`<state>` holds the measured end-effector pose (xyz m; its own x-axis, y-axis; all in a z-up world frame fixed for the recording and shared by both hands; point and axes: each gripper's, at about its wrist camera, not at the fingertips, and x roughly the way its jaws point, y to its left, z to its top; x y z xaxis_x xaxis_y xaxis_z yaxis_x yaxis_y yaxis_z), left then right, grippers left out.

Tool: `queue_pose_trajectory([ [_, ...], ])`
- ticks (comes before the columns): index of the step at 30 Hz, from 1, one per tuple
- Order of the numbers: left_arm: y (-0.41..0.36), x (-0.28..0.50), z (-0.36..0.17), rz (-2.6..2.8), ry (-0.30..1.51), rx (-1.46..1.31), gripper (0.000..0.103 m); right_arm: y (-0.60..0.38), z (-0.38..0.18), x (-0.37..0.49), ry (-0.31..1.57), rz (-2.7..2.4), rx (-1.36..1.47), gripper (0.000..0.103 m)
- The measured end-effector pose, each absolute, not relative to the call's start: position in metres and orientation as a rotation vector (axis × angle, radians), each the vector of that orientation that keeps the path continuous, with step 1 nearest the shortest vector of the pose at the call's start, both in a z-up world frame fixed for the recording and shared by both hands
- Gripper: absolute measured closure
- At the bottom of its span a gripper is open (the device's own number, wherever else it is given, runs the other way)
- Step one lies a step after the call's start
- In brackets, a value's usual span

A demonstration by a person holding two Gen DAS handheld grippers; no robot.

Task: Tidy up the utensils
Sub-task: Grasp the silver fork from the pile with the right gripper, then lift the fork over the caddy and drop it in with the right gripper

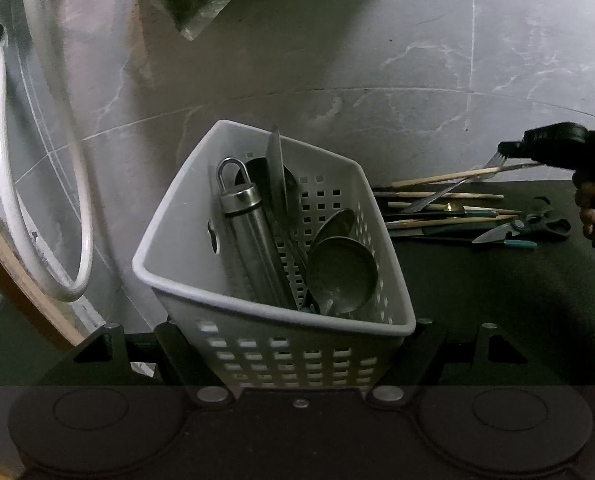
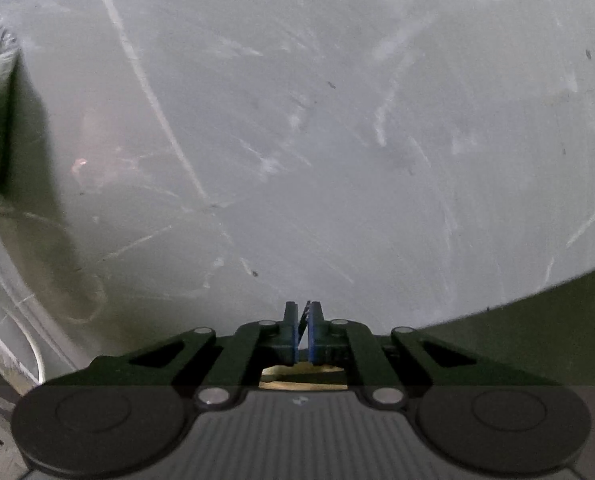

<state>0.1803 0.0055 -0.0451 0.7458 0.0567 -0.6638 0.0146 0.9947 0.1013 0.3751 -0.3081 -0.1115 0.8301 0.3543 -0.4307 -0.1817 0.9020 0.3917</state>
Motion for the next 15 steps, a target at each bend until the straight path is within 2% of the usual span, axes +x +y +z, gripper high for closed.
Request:
queue_pose_trajectory([
  [15, 0.016, 0.184, -0.046, -0.065, 0.707, 0.106, 0.026, -0.275, -0.039, 0.324, 0.383, 0.263, 0.109, 0.101],
])
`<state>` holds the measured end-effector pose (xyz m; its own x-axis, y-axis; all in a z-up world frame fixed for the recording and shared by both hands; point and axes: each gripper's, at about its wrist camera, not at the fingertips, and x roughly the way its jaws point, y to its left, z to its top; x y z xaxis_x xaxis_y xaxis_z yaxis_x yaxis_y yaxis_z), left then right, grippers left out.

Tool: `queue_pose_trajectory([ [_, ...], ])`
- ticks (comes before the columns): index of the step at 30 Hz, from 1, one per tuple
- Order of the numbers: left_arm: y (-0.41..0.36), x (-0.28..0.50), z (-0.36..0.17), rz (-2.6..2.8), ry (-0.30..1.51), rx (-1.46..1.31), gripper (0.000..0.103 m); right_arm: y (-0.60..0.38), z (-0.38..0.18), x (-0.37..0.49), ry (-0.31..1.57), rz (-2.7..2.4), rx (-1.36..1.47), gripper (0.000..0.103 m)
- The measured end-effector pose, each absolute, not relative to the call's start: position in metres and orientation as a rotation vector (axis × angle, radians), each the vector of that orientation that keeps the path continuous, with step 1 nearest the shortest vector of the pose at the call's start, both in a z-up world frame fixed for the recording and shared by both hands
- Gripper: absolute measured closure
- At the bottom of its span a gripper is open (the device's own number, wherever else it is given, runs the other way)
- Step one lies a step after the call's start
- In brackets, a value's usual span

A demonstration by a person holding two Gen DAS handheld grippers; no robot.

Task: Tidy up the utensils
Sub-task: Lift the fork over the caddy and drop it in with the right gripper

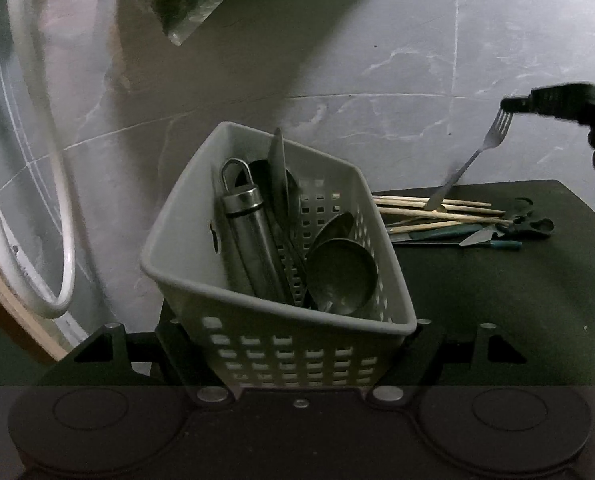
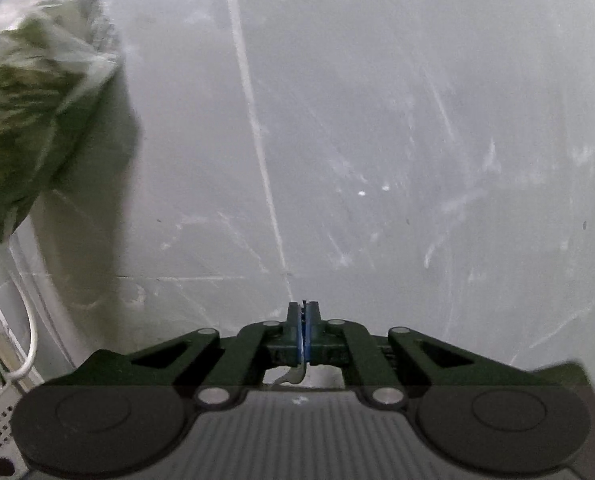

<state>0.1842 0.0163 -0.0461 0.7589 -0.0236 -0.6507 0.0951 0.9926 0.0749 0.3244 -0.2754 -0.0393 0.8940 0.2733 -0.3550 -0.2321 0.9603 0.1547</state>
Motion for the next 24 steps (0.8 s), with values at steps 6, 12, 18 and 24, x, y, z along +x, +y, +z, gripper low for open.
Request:
queue_pose_trajectory([
  [6, 0.02, 0.184, -0.048, -0.1, 0.691, 0.11, 0.026, -0.255, 0.001, 0.289, 0.321, 0.294, 0.001, 0.101],
  [12, 0.024, 0.185, -0.049, -0.13, 0.678, 0.114, 0.026, -0.23, 0.057, 0.24, 0.217, 0.401, -0.038, 0.101],
  [18, 0.028, 0.184, -0.049, -0.15, 0.669, 0.118, 0.026, -0.188, 0.09, 0.209, 0.144, 0.537, -0.06, 0.101],
  [24, 0.029, 0.181, -0.05, -0.162, 0.663, 0.12, 0.026, -0.147, 0.088, 0.194, 0.148, 0.641, -0.076, 0.101],
])
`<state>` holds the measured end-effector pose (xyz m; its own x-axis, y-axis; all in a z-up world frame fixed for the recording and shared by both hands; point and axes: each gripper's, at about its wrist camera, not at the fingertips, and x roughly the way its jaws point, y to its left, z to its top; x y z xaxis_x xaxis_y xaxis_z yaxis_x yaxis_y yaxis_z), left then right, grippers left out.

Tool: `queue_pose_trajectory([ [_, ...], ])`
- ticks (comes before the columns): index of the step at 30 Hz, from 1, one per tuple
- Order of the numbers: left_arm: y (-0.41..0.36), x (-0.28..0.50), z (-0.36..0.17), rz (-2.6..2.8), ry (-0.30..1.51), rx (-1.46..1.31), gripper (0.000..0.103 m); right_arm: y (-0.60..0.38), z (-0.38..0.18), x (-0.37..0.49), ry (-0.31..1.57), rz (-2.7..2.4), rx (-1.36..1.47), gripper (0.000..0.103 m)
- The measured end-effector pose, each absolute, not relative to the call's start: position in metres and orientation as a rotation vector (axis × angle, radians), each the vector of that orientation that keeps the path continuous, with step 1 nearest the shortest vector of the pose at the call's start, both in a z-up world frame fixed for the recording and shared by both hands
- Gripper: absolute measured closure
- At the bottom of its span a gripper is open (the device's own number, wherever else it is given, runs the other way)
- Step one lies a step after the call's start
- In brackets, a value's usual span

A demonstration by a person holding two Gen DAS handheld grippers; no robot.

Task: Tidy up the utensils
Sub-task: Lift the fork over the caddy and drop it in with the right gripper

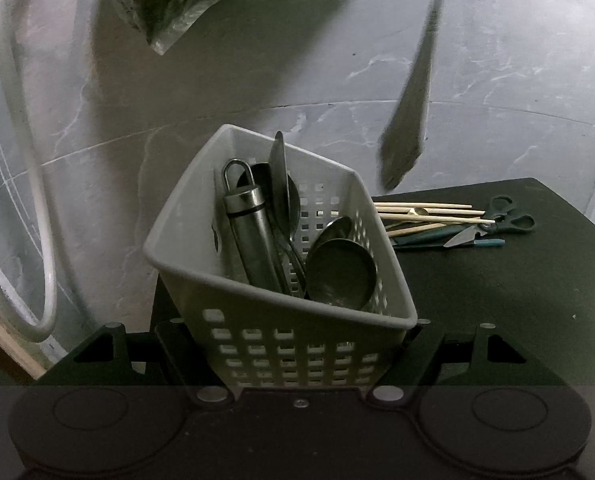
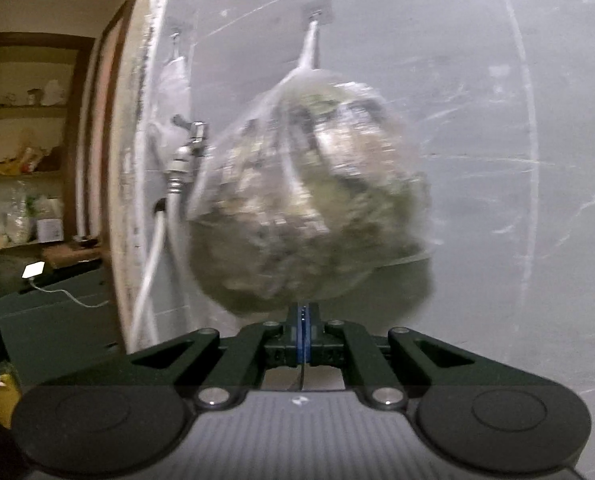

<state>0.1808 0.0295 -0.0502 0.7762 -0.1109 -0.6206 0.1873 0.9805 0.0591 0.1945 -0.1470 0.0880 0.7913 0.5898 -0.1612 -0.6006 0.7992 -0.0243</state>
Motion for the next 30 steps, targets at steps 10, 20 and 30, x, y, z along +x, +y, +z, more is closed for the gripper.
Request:
queue_pose_trajectory([
  [10, 0.031, 0.178, -0.05, -0.175, 0.659, 0.125, 0.026, -0.104, 0.057, 0.189, 0.202, 0.701, -0.141, 0.101],
  [20, 0.031, 0.178, -0.05, -0.173, 0.66, 0.125, 0.026, -0.09, 0.03, 0.196, 0.311, 0.729, -0.102, 0.1],
  [30, 0.029, 0.177, -0.051, -0.166, 0.662, 0.127, 0.026, -0.133, 0.016, 0.194, 0.367, 0.633, 0.093, 0.031],
])
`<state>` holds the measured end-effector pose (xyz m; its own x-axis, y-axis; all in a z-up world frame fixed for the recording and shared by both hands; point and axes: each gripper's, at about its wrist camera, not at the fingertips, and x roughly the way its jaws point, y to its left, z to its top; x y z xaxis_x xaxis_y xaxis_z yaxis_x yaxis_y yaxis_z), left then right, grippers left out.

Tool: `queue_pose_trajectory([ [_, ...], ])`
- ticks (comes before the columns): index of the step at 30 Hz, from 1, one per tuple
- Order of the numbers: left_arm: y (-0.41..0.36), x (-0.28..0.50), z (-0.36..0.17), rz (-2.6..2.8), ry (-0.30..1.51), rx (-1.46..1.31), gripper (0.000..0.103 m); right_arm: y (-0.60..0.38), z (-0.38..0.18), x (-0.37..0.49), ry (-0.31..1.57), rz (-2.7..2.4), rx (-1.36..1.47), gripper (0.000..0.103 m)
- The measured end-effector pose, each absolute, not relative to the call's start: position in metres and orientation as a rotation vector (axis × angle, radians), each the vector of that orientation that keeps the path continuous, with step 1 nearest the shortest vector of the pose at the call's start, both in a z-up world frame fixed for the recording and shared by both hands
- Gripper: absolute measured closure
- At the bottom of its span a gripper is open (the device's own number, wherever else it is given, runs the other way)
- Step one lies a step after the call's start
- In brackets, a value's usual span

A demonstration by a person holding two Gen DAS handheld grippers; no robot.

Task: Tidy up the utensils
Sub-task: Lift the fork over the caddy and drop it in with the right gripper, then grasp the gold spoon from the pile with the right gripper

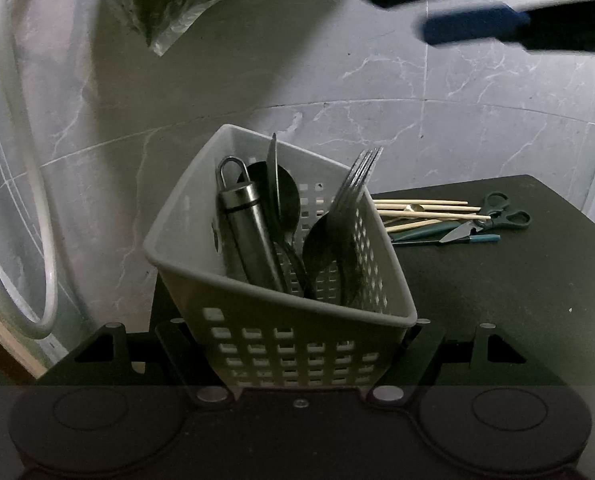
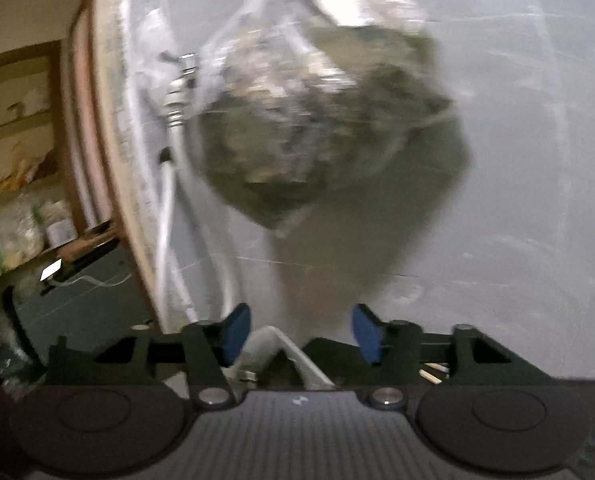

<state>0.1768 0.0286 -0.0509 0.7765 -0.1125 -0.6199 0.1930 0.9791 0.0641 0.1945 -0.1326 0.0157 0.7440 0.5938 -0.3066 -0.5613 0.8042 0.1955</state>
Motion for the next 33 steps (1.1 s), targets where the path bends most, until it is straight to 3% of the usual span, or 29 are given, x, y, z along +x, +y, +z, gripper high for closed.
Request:
queue_pose_trajectory([
  [2, 0.03, 0.177, -0.051, -0.166, 0.662, 0.125, 0.026, -0.151, 0.009, 0.193, 0.381, 0.574, 0.137, 0.015],
  [7, 0.03, 0.177, -0.051, -0.161, 0.667, 0.124, 0.026, -0.2, -0.015, 0.194, 0.444, 0.396, 0.246, 0.0],
  [24, 0.024, 0.178, -0.049, -0.092, 0.704, 0.112, 0.026, -0.282, -0.113, 0.278, 0.71, 0.226, 0.478, 0.0],
  [33, 0.019, 0.18, -0.048, -0.04, 0.726, 0.096, 0.025, -0.284, -0.134, 0.353, 0.775, 0.315, 0.595, 0.009],
])
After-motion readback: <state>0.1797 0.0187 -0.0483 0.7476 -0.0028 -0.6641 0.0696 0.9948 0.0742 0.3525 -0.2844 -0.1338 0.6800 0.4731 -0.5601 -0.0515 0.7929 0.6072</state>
